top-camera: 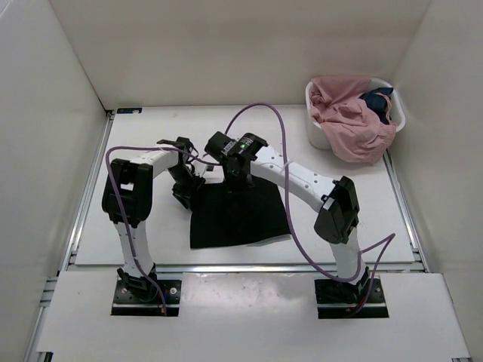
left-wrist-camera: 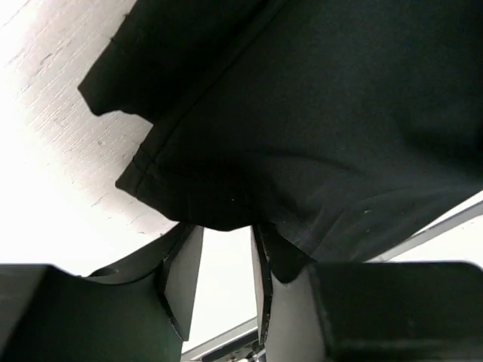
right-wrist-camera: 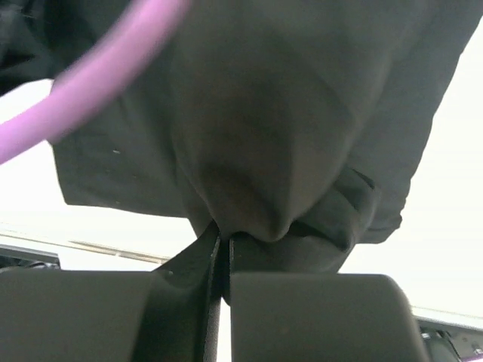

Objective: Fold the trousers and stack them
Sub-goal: Fold the trousers

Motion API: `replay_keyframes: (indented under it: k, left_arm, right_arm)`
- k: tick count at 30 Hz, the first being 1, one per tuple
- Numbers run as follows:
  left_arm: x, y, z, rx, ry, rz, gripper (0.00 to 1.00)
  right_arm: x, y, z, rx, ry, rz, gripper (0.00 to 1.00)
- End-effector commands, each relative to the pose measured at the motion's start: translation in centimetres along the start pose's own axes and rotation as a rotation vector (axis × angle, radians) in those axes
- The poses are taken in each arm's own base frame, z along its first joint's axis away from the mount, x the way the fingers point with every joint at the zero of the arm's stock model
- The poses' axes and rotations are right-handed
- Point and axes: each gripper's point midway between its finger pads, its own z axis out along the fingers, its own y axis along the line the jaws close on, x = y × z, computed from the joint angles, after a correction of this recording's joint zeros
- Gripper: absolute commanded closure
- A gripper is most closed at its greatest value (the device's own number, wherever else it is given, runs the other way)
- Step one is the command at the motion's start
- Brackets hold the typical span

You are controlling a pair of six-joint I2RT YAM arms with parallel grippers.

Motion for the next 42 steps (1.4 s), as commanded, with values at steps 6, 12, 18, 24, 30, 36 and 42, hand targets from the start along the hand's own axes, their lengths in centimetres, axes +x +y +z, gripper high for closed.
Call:
replay_keyframes:
  k: [6,12,18,24,30,36,42]
  left_arm:
    - [-2.2,3.2,0.3,-0.031,-0.079,-0.020,0.53]
    - [-1.2,7.9,-1.9,-0.155,-0.071,-0.097,0.49]
    - [-0.6,13.1,-5.2,-0.236,-0.109,-0.216,0.47]
    - [-4.2,12.0,-12.7,-0.344,-0.256,-0.120,0.38]
    - [-6.9,6.7,-16.4,-0.340,-0.362,0.011,0.37]
    - [-9.4,-5.9,-13.1,-0.160,-0.346,0.343,0.33]
    - [-8.4,-8.4,-7.8,-0.116,-0.195,0.420,0.29]
  right_arm:
    - [-1.5,6.4,1.0,-0.189,0.013,-0.095,1.00]
    - [-0.6,11.6,-1.0,-0.466,0.038,-0.255,0.54]
    - [1.8,17.6,-6.5,-0.663,-0.125,-0.647,0.33]
    - [1.3,10.5,-7.1,-0.464,-0.251,-0.524,0.21]
    - [-1.6,-1.3,-4.8,-0.291,-0.363,-0.057,0.33]
    - [0.7,-8.6,2.0,-0.168,-0.236,0.170,0.61]
    - [2.1,-12.5,6.8,-0.111,-0.142,0.327,0.61]
